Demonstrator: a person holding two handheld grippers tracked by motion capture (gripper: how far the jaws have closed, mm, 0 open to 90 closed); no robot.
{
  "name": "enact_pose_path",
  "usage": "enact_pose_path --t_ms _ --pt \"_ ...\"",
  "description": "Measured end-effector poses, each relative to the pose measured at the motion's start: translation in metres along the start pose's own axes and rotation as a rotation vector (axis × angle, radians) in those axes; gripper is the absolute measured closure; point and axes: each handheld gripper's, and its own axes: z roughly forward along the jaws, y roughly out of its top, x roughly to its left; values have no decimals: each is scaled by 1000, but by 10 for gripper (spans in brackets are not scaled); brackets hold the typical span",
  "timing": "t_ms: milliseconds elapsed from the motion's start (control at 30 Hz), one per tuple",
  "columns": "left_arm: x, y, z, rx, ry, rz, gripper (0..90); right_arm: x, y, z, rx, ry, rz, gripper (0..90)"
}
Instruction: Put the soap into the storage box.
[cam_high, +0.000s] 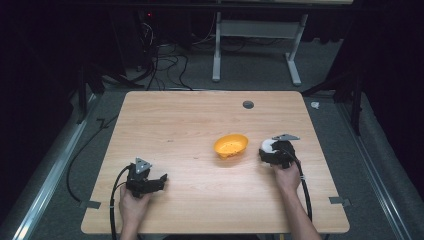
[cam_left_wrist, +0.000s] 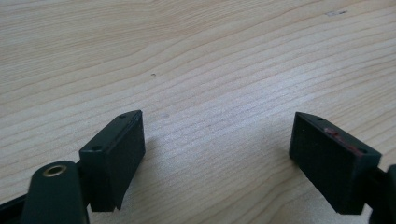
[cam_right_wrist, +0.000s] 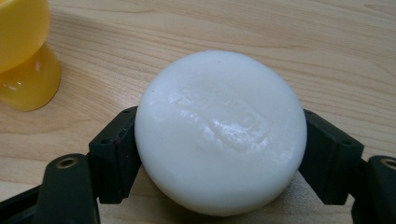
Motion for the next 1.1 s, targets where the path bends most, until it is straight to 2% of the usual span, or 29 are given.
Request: enact_pose_path --t_ms 533,733,1100 --pt "0 0 0 0 0 0 190 1 2 -8 -9 29 -3 247" --pt "0 0 0 0 0 0 190 3 3 -15 -15 31 -25 247" --pt "0 0 0 0 0 0 190 6 5 -25 -41 90 -18 247"
